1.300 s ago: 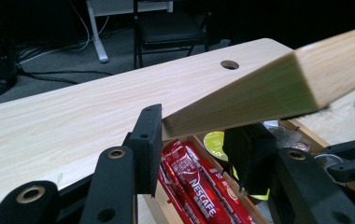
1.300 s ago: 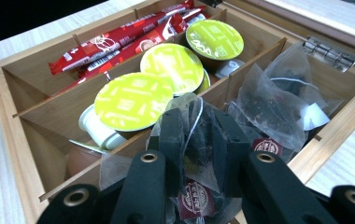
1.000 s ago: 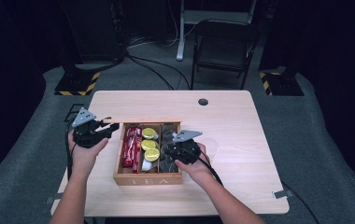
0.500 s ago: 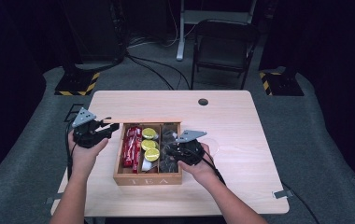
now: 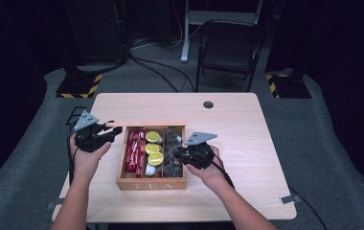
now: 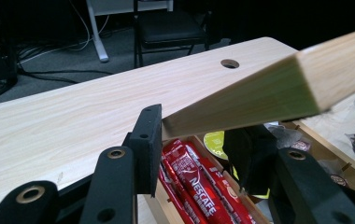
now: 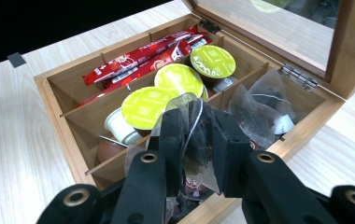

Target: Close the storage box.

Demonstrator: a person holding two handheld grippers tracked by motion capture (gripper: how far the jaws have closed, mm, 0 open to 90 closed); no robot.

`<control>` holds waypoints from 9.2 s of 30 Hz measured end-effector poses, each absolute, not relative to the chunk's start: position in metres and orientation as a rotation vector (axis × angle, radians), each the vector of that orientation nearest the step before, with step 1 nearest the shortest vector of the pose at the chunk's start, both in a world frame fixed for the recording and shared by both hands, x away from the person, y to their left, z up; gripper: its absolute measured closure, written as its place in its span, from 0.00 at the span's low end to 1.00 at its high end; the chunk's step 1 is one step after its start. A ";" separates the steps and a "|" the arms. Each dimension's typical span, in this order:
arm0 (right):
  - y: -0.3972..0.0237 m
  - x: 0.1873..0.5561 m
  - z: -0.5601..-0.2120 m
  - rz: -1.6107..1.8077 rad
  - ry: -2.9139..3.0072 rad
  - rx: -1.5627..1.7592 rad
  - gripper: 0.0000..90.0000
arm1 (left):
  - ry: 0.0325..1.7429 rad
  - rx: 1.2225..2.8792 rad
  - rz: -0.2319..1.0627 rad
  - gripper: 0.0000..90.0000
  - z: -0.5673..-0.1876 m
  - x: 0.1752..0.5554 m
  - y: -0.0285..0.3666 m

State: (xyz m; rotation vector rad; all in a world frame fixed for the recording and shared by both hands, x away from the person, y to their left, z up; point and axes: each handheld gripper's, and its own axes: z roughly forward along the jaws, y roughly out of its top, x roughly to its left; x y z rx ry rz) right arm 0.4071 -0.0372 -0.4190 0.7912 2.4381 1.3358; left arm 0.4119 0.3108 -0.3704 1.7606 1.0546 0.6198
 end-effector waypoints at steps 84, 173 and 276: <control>-0.146 0.414 -0.425 1.256 2.196 1.082 0.84 | 1.057 1.766 0.630 0.64 -0.373 0.411 0.309; -0.068 0.423 -0.354 1.411 2.289 0.858 0.57 | 1.067 1.780 0.627 0.63 -0.378 0.405 0.308; -0.066 0.370 -0.400 1.406 2.322 0.806 0.64 | 0.998 1.820 0.541 0.62 -0.412 0.341 0.318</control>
